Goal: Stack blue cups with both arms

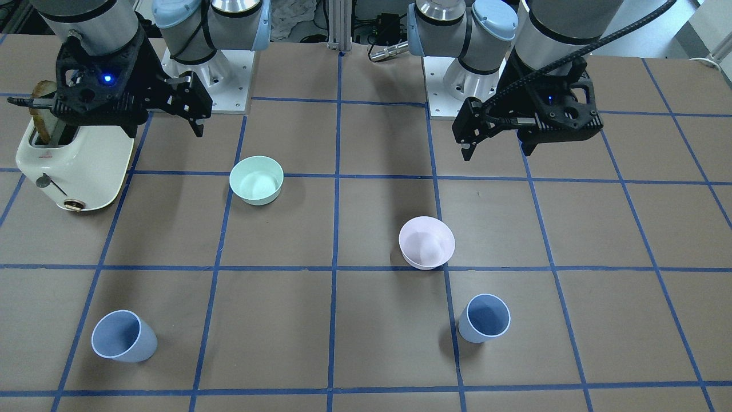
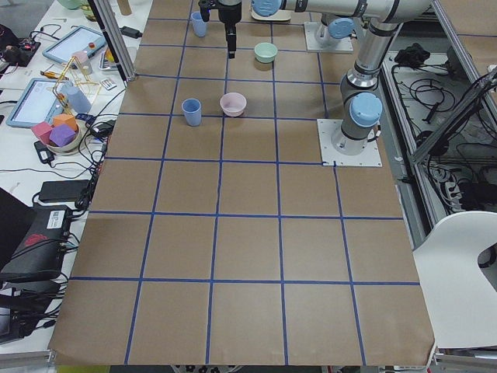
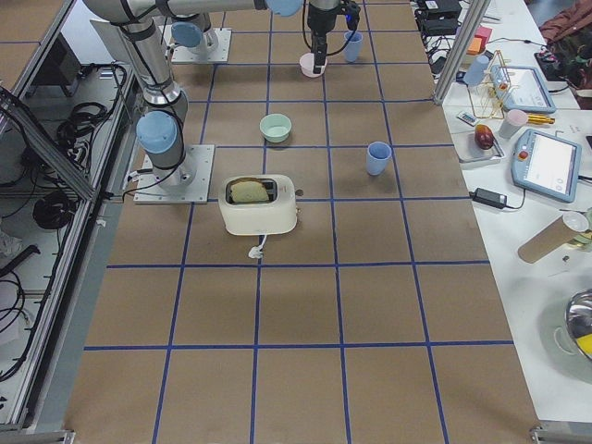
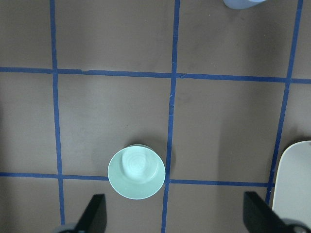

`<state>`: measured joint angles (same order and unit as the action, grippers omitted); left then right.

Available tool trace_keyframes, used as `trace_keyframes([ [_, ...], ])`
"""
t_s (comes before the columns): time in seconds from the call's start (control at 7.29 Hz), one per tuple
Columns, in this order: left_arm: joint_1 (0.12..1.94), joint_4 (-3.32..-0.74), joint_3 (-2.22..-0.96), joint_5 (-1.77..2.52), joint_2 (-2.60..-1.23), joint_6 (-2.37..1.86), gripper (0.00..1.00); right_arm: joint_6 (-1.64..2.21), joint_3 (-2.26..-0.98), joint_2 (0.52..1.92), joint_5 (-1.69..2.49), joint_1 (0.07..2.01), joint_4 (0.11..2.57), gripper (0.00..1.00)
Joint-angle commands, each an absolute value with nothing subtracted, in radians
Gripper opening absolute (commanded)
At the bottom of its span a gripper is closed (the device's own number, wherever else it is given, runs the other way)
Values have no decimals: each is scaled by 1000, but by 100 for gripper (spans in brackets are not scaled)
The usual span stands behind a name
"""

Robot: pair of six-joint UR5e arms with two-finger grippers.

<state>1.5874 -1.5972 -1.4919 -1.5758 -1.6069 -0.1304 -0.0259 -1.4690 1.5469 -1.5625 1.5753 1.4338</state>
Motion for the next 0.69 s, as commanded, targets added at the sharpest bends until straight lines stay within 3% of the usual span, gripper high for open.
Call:
trace_keyframes([
  [0.0, 1588, -1597, -1493, -1575, -1606, -130, 100, -26, -1471, 1548, -1563, 1578, 1427, 100],
  [0.55, 1586, -1595, -1491, -1577, -1608, -130, 100, -34, -1476, 1548, -1563, 1574, 1442, 100],
])
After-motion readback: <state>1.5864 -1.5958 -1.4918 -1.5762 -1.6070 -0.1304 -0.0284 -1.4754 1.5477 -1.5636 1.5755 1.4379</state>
